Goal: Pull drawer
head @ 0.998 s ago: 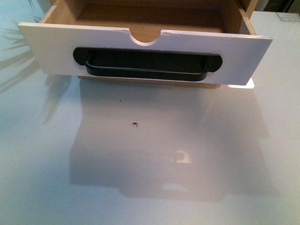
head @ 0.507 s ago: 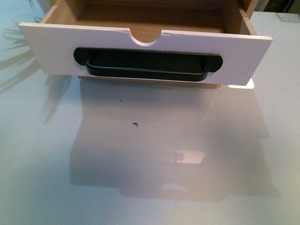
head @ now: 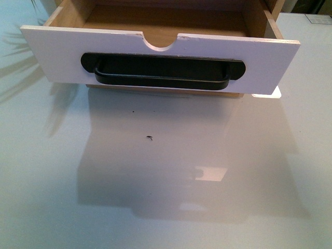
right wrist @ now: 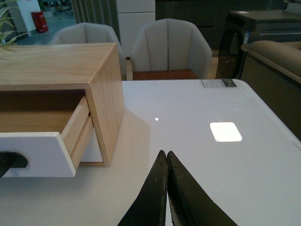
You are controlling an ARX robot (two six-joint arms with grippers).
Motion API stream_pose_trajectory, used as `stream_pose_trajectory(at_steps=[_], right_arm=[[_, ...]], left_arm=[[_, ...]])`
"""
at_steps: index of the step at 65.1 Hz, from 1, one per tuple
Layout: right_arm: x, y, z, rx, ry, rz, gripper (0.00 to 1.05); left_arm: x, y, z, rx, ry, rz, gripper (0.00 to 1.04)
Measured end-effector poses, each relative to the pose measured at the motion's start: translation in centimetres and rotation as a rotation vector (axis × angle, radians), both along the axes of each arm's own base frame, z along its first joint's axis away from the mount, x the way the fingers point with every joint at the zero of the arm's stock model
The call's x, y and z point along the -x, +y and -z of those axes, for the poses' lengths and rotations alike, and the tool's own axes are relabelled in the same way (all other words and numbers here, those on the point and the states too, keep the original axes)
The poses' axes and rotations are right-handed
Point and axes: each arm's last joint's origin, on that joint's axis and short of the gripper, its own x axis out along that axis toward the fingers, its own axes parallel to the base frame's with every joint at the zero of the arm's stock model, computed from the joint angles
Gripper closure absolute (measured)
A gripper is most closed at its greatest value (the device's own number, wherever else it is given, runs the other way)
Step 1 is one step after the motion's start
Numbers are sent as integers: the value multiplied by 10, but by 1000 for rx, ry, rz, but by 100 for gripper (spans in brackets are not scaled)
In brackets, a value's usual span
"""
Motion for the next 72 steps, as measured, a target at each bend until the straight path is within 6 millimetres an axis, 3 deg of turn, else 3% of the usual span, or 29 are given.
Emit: stream_pose_trajectory(at_steps=[52,72], right_arm=[[22,0,11,0,1,-2,103],[29,0,11,0,-18,-3,103]], left_arm=[[26,0,3,0,8,-2,102],[27,0,2,0,-1,-2,102]])
